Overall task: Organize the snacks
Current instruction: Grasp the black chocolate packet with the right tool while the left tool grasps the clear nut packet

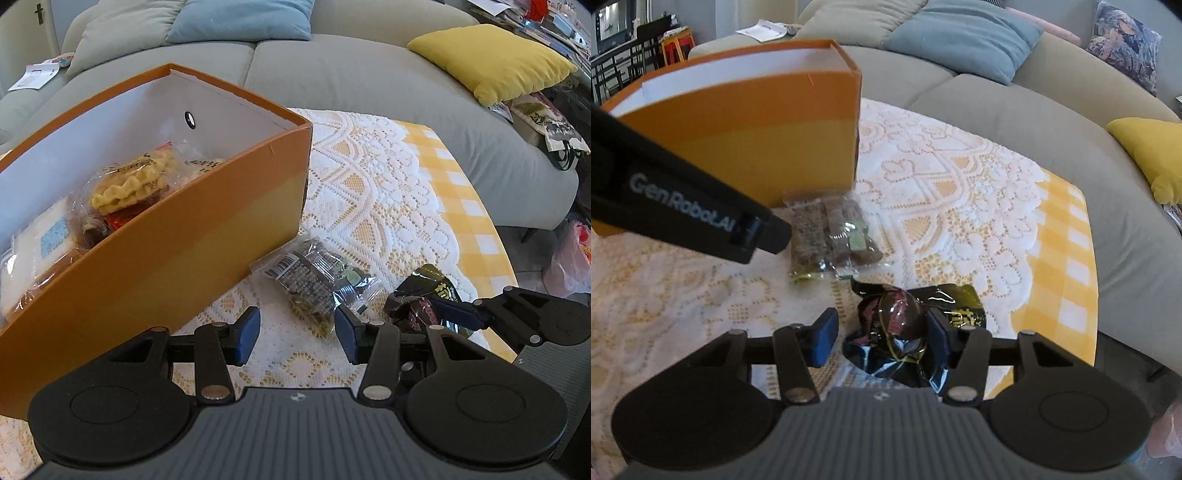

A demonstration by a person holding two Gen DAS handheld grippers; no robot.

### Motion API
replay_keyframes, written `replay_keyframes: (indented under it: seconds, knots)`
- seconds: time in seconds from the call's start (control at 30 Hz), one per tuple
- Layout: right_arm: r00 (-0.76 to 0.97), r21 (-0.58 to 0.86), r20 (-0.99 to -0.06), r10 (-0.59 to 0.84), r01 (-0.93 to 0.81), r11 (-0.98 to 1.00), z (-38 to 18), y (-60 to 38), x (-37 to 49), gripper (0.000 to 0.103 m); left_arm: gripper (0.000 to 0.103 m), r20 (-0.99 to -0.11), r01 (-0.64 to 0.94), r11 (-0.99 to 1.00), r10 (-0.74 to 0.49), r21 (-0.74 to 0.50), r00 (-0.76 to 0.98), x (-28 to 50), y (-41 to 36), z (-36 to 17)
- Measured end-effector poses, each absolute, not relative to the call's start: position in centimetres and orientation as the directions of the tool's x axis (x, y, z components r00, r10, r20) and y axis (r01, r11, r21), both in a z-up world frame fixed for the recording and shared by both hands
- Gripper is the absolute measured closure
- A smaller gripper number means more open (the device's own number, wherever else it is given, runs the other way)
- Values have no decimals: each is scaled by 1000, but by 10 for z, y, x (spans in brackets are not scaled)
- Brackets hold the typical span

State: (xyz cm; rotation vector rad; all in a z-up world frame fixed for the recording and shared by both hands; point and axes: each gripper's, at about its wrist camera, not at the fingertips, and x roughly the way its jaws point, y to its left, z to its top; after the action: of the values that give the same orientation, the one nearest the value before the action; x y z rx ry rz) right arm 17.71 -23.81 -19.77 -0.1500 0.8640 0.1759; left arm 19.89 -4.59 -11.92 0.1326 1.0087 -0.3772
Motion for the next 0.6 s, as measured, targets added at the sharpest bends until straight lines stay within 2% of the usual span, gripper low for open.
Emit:
replay_keyframes:
  seconds: [0.03, 0.13, 0.37, 0.6]
  knots:
    - [640, -69, -764, 80, -204, 977, -197, -239, 178, 65, 48, -844, 365, 928, -253, -74, 473, 200, -45, -120]
    - [650, -28, -754, 95, -176, 984, -192, -247, 179, 68, 45, -839, 341, 933, -274, -114, 470, 203, -43, -122]
    - [732, -117, -680, 42, -165, 979, -190, -250, 188, 68, 42, -830, 269, 936, -330, -226, 450, 219, -48, -131]
    - [742, -210, -670, 27, -225, 951, -204, -238, 200, 68, 41, -854, 114, 965, -262, -236, 449, 239, -57, -140]
